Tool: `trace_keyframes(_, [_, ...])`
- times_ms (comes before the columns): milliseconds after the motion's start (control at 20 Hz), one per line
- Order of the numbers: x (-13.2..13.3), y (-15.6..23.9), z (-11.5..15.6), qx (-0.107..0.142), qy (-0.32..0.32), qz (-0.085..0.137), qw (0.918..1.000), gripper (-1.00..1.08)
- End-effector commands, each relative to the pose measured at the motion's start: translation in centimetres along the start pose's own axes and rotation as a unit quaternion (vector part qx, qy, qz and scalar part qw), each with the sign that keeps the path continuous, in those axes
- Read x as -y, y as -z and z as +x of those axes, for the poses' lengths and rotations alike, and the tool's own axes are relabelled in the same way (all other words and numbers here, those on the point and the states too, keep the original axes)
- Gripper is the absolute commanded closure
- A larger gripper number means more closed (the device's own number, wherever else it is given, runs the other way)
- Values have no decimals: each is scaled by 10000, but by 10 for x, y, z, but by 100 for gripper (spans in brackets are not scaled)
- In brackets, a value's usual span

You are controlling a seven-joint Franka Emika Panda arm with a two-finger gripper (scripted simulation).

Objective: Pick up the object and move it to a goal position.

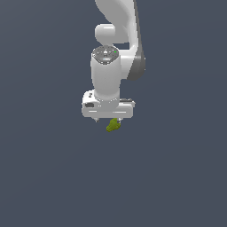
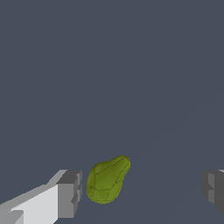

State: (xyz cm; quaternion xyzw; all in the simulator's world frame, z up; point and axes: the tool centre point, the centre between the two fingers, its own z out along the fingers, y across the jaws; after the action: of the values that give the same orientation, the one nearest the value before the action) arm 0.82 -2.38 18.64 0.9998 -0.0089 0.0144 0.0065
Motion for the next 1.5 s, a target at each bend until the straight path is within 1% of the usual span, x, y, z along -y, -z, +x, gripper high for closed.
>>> trace_keyframes(0, [1, 0, 0, 1, -11, 2, 10000, -92])
trace_keyframes(250, [2, -3, -2, 6, -197, 10, 9998, -92])
trace_keyframes(500, [4, -9, -6, 17, -534, 21, 9986, -92])
trace_keyframes(800, [8, -18, -13, 38, -1144, 38, 9934, -92])
trace_keyframes(950, [10, -24, -17, 52, -1531, 45, 9882, -92])
trace_keyframes(1100, [12, -31, -22, 66, -1928, 51, 9812, -92])
trace_keyframes(1250, [13, -36, -27, 79, -2323, 53, 9726, -92])
trace_keyframes(1450, [16, -44, -33, 97, -2845, 54, 9586, -92])
